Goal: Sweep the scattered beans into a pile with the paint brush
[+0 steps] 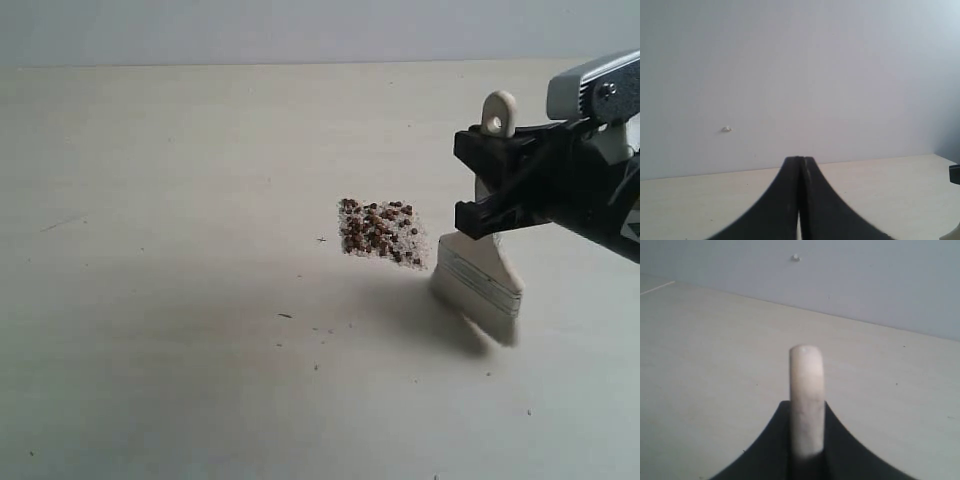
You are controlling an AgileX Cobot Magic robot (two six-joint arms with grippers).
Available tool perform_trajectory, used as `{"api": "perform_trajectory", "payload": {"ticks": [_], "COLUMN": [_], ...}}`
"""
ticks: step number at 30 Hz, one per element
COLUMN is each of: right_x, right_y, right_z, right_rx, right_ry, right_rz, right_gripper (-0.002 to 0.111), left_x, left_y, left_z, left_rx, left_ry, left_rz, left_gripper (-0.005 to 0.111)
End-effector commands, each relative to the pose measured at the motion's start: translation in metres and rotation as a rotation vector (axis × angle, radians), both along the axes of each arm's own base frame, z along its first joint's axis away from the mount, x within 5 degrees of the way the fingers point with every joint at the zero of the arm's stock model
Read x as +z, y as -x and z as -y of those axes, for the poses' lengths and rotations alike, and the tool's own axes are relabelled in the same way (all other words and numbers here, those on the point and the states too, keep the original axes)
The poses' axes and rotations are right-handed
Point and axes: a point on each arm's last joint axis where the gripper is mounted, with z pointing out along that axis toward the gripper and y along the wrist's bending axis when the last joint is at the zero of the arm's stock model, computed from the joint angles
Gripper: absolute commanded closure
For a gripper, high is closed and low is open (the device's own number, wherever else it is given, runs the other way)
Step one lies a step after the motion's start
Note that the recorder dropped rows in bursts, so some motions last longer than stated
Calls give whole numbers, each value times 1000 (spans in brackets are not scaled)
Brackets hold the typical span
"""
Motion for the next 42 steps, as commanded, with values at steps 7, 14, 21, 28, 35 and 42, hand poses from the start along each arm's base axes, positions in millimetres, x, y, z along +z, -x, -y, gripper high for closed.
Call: {"api": "perform_trajectory", "payload": {"ticks": [7,14,21,28,35,42], "right_x": [-9,-5,-7,-3,-2,4], "right_y": [-22,-37,-46,-50,-51,-48], "right_z": [-10,-15,-17,-17,-16,-15], "right_rx": [22,13,5,-19,-31,-28], "right_ry": [-19,-37,-24,-52,-52,-59], "right_rz": [-3,-1,-19,-3,8,11], "right_gripper": [108,108,108,108,108,108], "left_x": [0,0,0,0,0,0], "left_y": [1,1,1,1,1,1], "left_z": [0,0,0,0,0,0], "left_rx": [0,0,0,0,0,0], "left_ry": [2,2,2,2,2,2], "left_rz": [6,6,6,6,6,6], "left_gripper": [107,107,107,107,107,107]}}
